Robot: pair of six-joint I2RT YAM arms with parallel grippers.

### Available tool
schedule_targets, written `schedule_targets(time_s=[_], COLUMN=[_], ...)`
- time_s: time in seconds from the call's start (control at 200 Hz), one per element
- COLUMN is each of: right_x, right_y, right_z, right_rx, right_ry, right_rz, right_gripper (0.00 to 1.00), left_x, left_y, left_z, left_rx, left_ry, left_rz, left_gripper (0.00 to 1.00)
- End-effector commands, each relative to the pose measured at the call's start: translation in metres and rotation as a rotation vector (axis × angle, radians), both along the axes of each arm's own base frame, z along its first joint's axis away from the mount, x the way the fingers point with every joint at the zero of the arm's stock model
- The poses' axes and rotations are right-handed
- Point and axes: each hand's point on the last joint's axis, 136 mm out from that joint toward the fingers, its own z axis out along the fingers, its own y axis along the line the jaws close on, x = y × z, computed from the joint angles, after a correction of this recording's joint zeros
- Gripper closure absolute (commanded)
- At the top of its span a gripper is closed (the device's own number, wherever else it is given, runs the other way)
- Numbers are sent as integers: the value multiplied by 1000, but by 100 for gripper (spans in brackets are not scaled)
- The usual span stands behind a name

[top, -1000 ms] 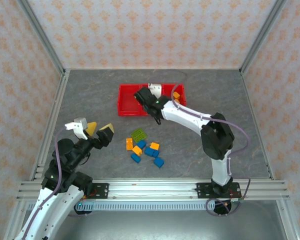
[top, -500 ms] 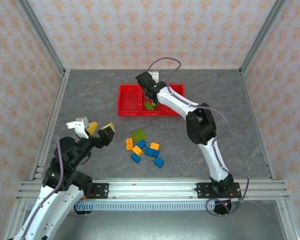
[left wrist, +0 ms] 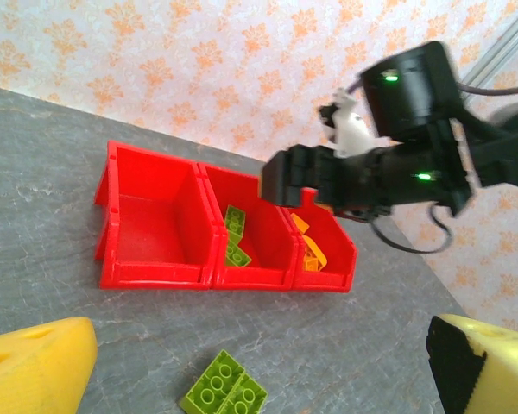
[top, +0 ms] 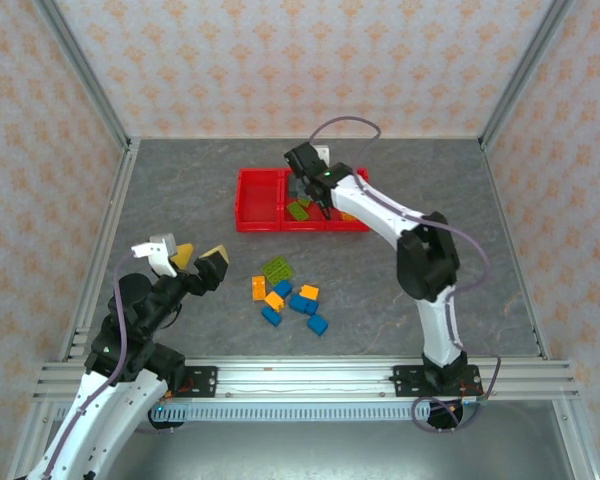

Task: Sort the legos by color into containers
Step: Place the lego in the container, then pick up the lego from the bottom-center of the table.

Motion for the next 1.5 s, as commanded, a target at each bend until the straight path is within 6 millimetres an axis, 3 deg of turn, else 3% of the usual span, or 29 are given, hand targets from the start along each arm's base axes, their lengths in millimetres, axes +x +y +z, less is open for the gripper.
schedule_targets(time_s=[0.0, 0.215, 0.46, 0.701, 0.881, 1.101, 1.497], right_x=[-26, -92, -178, -233, -248, -247, -233], right_y=[-1, -17, 5, 10, 10, 4, 15], right_z=[40, 17, -17, -54, -79, -104, -121], right_rx=[146, 264, 325, 290, 276, 235, 180], right_ry=[-26, 102, 219, 325, 363, 380, 384], right_rz=[6, -14, 55, 53, 35, -28, -68], right_gripper=[8, 9, 7, 1, 9, 15, 19], left_x=[-2, -2, -4, 4, 3, -5, 1], left_y=[2, 1, -13, -19, -9, 0, 0], left_z=[7, 7, 5, -9, -5, 10, 0], left_rx=[6, 1, -2, 25, 28, -4, 22], left_ry=[-34, -28, -16, 68, 62, -13, 44], left_rz=[7, 3, -77, -95, -43, -7, 7], left_gripper=[1, 1, 1, 1, 1, 1, 1])
